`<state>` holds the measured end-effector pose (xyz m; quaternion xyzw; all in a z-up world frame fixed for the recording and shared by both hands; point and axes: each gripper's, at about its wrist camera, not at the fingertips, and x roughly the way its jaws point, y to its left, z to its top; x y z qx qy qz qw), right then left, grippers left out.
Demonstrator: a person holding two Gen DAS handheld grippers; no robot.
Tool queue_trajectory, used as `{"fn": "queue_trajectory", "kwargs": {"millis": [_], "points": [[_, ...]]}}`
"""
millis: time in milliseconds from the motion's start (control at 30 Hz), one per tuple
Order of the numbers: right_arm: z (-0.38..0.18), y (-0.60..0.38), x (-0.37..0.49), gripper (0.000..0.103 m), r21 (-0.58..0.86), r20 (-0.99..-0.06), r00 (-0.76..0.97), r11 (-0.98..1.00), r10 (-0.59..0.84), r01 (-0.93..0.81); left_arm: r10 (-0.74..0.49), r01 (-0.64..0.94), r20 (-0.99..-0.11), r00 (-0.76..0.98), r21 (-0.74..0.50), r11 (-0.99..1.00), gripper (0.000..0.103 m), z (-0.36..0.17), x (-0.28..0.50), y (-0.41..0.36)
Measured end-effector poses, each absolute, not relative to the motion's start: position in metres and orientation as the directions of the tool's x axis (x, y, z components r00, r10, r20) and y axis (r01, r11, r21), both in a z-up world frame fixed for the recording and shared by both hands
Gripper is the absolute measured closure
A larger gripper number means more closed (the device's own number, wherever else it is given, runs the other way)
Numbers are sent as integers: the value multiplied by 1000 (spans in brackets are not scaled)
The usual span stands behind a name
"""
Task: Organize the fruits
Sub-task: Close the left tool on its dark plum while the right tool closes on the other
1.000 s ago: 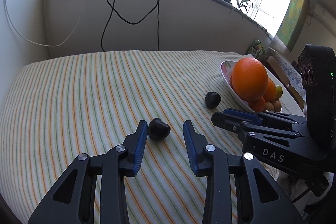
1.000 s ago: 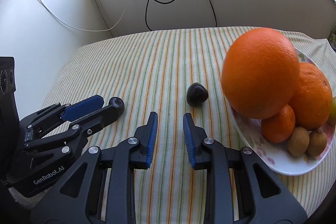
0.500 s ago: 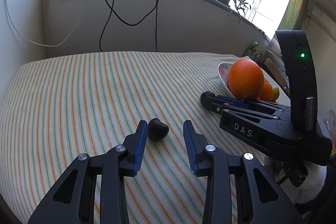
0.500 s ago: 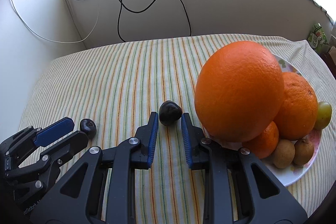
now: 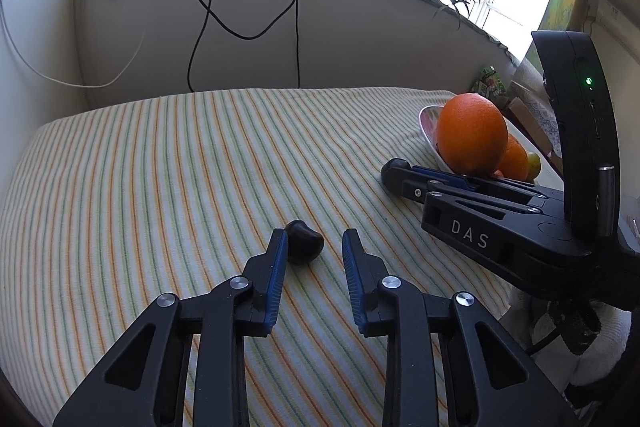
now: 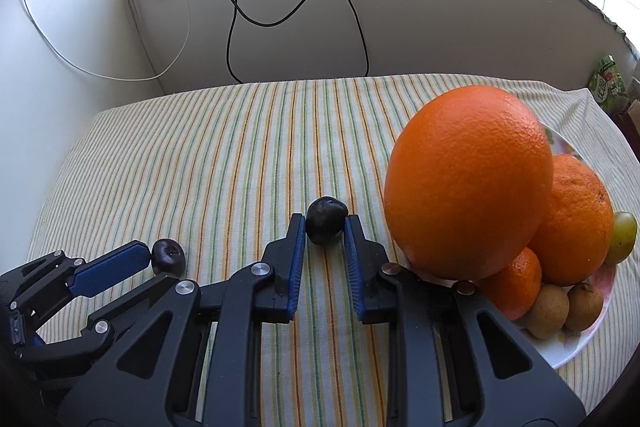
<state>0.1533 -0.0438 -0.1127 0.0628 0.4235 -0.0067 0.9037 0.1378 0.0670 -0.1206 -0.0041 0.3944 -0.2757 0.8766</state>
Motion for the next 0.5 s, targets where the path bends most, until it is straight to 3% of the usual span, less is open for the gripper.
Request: {"fn": "queue_trajectory", "kwargs": {"millis": [367,500], "points": [[-111,-52,147,83,174,-756,647,984,102,49,-456,461,-710,536,-206,863,85,-122,140,68],[-110,-55,146,83,194,-753,647,980,123,40,-416,428,-738,532,-190,884,75,-127,145,69]]}}
